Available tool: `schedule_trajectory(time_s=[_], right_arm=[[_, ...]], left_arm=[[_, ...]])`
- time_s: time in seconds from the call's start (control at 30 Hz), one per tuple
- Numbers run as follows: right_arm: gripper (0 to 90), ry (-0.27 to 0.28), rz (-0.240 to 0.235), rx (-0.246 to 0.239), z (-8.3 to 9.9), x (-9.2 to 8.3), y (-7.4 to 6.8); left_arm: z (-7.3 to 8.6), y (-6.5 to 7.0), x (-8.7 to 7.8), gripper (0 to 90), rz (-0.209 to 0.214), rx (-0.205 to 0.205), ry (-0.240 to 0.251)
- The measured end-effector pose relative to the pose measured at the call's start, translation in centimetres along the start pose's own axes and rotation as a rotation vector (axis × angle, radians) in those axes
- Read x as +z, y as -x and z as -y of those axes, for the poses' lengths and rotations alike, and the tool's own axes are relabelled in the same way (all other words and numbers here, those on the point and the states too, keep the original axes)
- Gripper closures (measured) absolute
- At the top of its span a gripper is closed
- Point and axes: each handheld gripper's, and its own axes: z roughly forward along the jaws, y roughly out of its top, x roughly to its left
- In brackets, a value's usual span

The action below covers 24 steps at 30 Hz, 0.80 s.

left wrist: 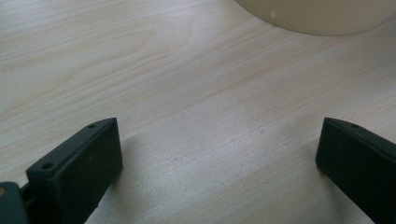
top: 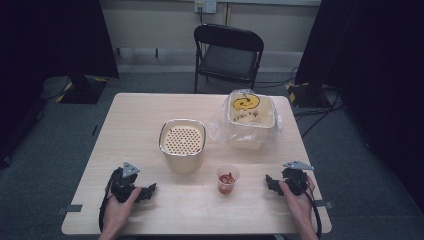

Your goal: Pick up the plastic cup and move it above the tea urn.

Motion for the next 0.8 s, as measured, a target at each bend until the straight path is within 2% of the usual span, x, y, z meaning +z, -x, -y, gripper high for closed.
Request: schedule_trajectory(time_s=[0.23,0.27,0.3,0.33,0.43,0.5,0.53,0.57,0.7,0.8], right_arm=[[10.1,0.0,0.002,-0.003,0.0,-0.1,0.0],[14.0,0.001,0.003,0.002,0.0,-0.2,-0.1],[14.0,0.001,0.003,0.002,0.0,-0.2,-0.1],[17.8,-0.001,-0.001,-0.01,0.0,-0.4,-0.3],[19.5,-0.004,0.003,-0.012,0.0,-0.5,-0.4],[19.8,-0.012,-0.016,-0.01,0.0,-0.6,-0.6],[21.3,-0.017,-0.043,-0.023,-0.1,-0.8,-1.1],[21.3,-0.017,-0.043,-0.023,-0.1,-0.8,-1.1],[21.1,0.0,-0.083,-0.047,-0.3,-1.4,-2.2],[22.7,0.014,-0.122,-0.042,-0.6,-1.8,-3.1]], left_arm=[[0.0,0.0,0.0,0.0,0.0,0.002,-0.001],[0.0,0.0,0.0,0.0,-0.001,0.0,0.0],[0.0,0.0,0.0,0.0,0.0,-0.001,0.0],[0.0,0.0,0.0,0.0,0.0,0.001,0.0],[0.0,0.0,0.0,0.0,0.001,0.001,0.0],[0.0,0.0,0.0,0.0,-0.001,-0.004,0.003],[0.0,0.0,0.0,0.0,0.001,0.0,0.0],[0.0,0.0,0.0,0.0,0.001,0.002,-0.001],[0.0,0.0,0.0,0.0,0.0,-0.001,0.001],[0.0,0.0,0.0,0.0,0.0,-0.001,0.001]])
